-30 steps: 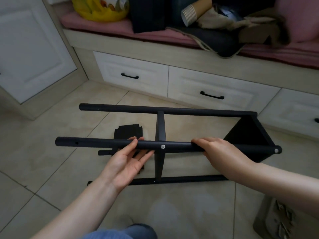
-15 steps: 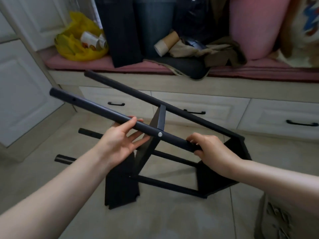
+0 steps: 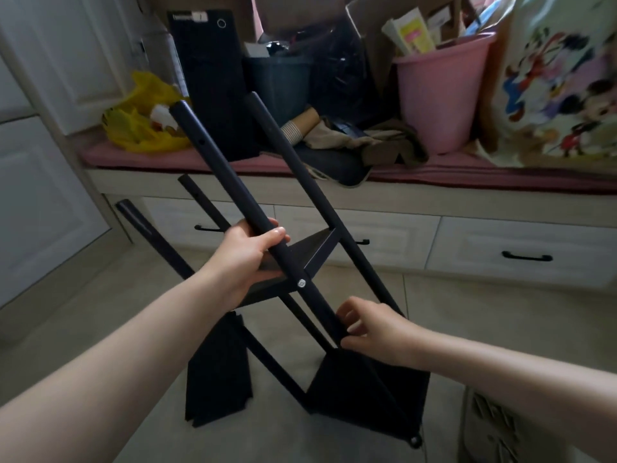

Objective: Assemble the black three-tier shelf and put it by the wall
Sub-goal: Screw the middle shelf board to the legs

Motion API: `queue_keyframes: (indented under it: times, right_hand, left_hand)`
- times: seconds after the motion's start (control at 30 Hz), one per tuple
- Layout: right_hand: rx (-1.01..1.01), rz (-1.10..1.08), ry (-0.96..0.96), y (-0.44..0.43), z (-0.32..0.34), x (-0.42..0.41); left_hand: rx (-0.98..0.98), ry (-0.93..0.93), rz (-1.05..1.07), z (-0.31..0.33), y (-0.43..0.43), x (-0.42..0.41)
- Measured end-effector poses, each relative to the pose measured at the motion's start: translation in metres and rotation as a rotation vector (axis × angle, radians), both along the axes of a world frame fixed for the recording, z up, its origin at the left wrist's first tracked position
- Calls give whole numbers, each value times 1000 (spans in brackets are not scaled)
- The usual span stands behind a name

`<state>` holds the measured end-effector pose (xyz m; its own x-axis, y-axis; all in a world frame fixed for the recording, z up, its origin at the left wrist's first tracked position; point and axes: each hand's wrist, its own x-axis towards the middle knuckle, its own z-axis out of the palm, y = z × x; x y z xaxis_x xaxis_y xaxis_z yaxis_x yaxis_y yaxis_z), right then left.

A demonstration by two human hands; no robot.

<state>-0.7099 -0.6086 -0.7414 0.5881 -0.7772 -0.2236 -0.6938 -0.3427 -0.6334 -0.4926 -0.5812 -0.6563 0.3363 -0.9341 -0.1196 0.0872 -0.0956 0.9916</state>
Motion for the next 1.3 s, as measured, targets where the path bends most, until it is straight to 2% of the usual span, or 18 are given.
queue_keyframes:
  times: [0.1,0.17,0.3,0.4,0.63,0.87,1.07,1.3]
  right_hand:
    - [14,-19,5,8,6,-10]
    - [-44,-113,5,4,17,-16]
    - [-130,-400,-174,-13,43,-33]
    - [-169,-475,-248,-20,52,-45]
    - [-135,-422,-350,-21,54,-51]
    - [-105,-342,-413,-14,55,-50]
    - [-193,-356,-363,-12,47,-47]
    - [-138,-325,-310,-8,40,-52]
  left_hand:
    - [21,-51,-35,5,10,-9]
    - [42,-116,-98,9,16,-15]
    - [62,-236,-177,10,28,-26]
    - [65,-324,-239,10,35,-31]
    - [6,-438,-405,8,50,-35]
    - [-43,-581,-337,12,54,-29]
    - [-72,-667,-274,4,52,-28]
    - [-20,-742,-261,-14,49,-24]
